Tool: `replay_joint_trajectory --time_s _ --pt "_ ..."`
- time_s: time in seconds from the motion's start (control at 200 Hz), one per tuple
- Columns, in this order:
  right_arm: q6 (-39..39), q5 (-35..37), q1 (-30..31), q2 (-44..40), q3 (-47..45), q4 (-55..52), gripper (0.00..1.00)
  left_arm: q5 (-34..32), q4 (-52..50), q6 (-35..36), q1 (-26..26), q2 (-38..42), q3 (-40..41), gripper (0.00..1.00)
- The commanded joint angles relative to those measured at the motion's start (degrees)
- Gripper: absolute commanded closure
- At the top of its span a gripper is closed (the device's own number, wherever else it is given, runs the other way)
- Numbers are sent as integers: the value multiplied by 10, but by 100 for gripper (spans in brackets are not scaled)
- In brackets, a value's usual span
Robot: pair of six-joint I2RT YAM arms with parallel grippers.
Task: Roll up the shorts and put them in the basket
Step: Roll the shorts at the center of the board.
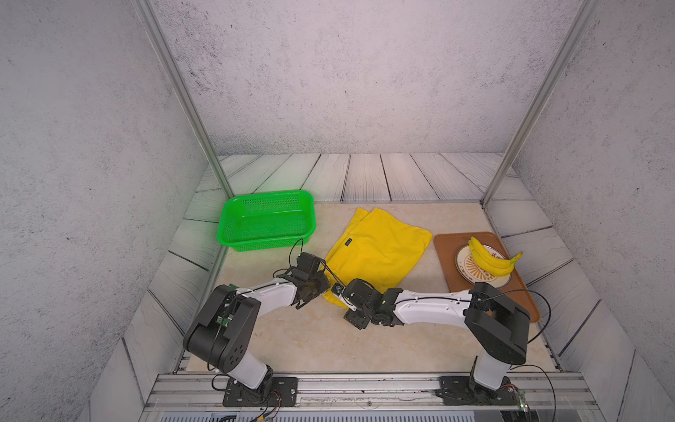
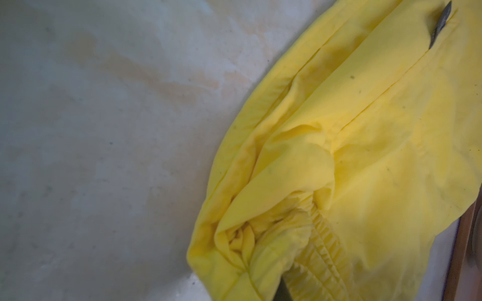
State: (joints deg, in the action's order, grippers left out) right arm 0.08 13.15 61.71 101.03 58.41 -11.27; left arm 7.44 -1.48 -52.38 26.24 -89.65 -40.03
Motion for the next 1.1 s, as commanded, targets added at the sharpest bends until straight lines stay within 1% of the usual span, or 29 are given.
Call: replay_joint_trajectory --time_s 0.0,0.07,0.18,0.295,0.425,0.515,0.545,0.61,0.646,0.686,0.741,0.831,0.871,0.936,0.956,1.006,1.041,1.091,1.096 --pt "-10 69 2 21 9 20 30 -5 -47 -7 -6 -24 21 100" --pt "-16 88 2 34 7 34 30 -4 -47 -7 -6 -23 21 100" --pt "-22 76 4 54 9 39 30 -1 -46 -9 -6 -21 21 100" --pt "-22 47 13 48 -5 53 30 1 -49 -10 -6 -19 19 100" --pt "-14 66 15 71 3 35 30 5 -49 -14 -9 -18 21 100" --pt "-6 68 15 86 6 29 35 11 -45 -17 -13 -17 22 100" --pt "-3 67 16 91 9 26 40 12 -43 -19 -13 -17 22 100" --pt "-3 60 14 99 15 18 63 15 -42 -20 -14 -16 23 100" --pt "-3 47 13 100 18 12 77 16 -44 -22 -16 -15 22 100" --pt "-2 30 10 99 22 6 88 18 -45 -24 -17 -15 22 100" --pt "2 1 7 96 26 -3 97 19 -52 -26 -21 -10 20 100" --pt "17 -60 -2 84 30 -16 100 18 -62 -29 -27 5 18 100" --pt "24 -91 -7 77 31 -21 100 16 -68 -30 -29 14 16 91" --pt "35 -141 -17 68 33 -29 100 10 -82 -32 -34 29 13 64" --pt "38 -159 -22 65 34 -33 100 7 -89 -32 -35 35 11 58" --pt "51 -197 -29 60 34 -36 100 0 -103 -29 -39 50 6 46" --pt "59 -224 -37 56 33 -35 100 -5 -114 -28 -41 61 2 41" --pt "74 -260 -46 50 28 -28 100 -14 -128 -24 -44 77 -3 37" --pt "75 -263 -47 49 28 -27 100 -15 -131 -24 -44 80 -3 36"
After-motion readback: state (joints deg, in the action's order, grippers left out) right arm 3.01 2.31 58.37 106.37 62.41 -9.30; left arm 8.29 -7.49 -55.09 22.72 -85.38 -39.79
